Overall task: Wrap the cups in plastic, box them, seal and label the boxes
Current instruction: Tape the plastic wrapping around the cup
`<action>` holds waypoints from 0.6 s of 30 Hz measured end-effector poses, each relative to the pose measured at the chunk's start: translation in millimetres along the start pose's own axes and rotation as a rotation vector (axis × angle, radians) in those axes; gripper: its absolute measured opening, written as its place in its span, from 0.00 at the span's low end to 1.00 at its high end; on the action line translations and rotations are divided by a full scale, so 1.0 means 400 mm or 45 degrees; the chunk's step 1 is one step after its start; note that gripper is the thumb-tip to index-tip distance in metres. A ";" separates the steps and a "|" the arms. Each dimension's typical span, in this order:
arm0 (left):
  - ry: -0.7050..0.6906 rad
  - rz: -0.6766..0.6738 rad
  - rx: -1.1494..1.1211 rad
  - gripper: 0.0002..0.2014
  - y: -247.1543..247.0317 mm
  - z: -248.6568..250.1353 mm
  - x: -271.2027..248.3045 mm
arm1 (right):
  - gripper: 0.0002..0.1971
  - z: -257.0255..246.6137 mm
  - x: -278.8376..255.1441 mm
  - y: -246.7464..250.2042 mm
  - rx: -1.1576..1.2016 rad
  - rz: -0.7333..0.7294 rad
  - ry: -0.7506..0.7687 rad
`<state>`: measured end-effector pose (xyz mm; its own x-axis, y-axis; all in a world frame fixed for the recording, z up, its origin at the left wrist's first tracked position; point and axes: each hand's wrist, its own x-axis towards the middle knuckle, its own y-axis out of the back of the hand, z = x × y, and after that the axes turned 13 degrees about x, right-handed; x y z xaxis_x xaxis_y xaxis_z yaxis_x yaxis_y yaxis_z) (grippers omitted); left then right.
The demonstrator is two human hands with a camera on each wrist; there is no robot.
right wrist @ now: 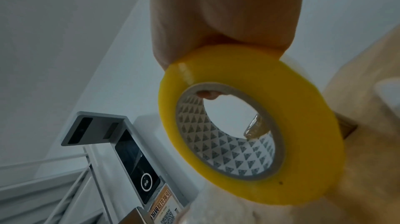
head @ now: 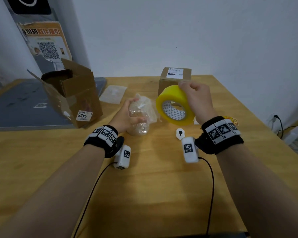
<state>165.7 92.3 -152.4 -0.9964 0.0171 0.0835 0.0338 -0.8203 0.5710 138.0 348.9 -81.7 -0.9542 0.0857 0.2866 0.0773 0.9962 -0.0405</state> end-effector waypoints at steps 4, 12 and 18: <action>0.039 0.103 0.025 0.45 0.005 -0.008 0.081 | 0.08 0.042 0.027 -0.021 0.103 -0.108 -0.081; 0.204 0.165 0.271 0.65 0.029 -0.020 0.152 | 0.08 0.098 0.079 -0.049 0.109 -0.159 -0.022; 0.149 0.232 0.374 0.58 0.081 0.036 0.082 | 0.08 0.089 0.066 -0.063 0.040 -0.186 0.077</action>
<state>135.2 74.4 -119.4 -0.9735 -0.1938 0.1212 0.2158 -0.6045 0.7668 100.4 325.5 -107.1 -0.9356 -0.0581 0.3484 -0.0709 0.9972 -0.0240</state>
